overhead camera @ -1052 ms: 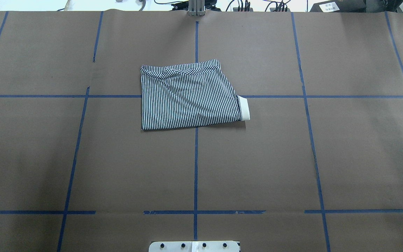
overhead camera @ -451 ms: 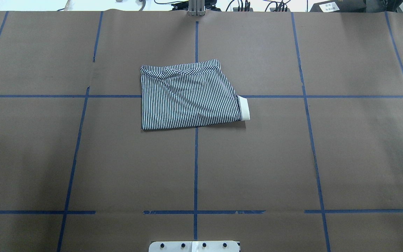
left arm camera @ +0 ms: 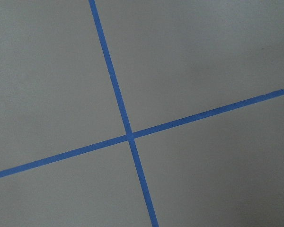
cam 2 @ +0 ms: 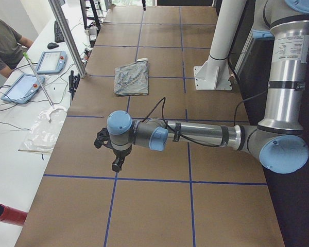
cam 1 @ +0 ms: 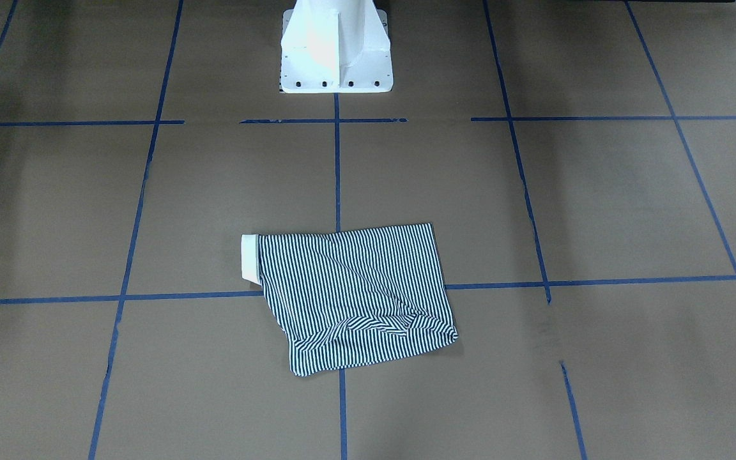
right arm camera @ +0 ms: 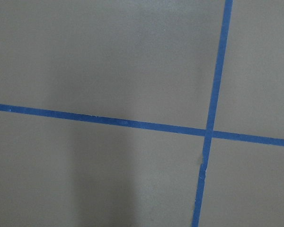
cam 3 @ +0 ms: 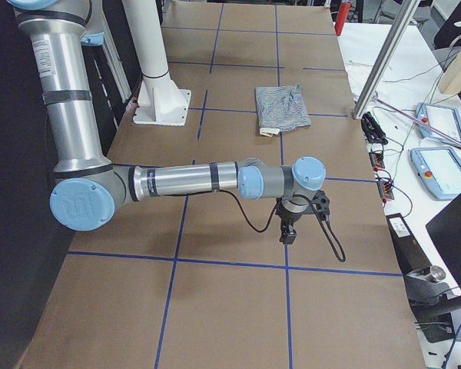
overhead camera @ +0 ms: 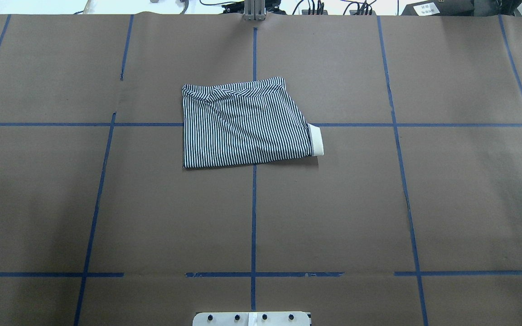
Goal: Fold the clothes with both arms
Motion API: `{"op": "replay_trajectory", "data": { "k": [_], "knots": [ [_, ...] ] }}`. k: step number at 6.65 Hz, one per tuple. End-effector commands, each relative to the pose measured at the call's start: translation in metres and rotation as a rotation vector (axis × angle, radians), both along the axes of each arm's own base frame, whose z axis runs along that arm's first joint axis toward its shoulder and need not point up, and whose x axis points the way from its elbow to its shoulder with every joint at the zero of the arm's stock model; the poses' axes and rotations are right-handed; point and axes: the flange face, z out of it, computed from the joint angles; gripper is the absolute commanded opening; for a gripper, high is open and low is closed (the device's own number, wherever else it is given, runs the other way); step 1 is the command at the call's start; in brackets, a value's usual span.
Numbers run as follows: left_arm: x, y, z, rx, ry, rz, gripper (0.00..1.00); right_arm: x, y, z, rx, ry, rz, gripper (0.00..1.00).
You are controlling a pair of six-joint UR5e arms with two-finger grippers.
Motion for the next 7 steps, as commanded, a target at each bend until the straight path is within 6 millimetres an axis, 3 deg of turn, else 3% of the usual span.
{"op": "replay_trajectory", "data": {
  "k": [1, 7],
  "knots": [
    [0.0001, 0.0011, 0.0031, -0.008, 0.001, -0.002, 1.0, 0.0001, 0.0013, 0.0037, -0.006, 0.001, 0.0, 1.0],
    [0.001, 0.0031, 0.0043, -0.013, 0.005, -0.003, 1.0, -0.0055, 0.0024, 0.0108, -0.02, 0.006, -0.011, 1.0]
  ]
}}
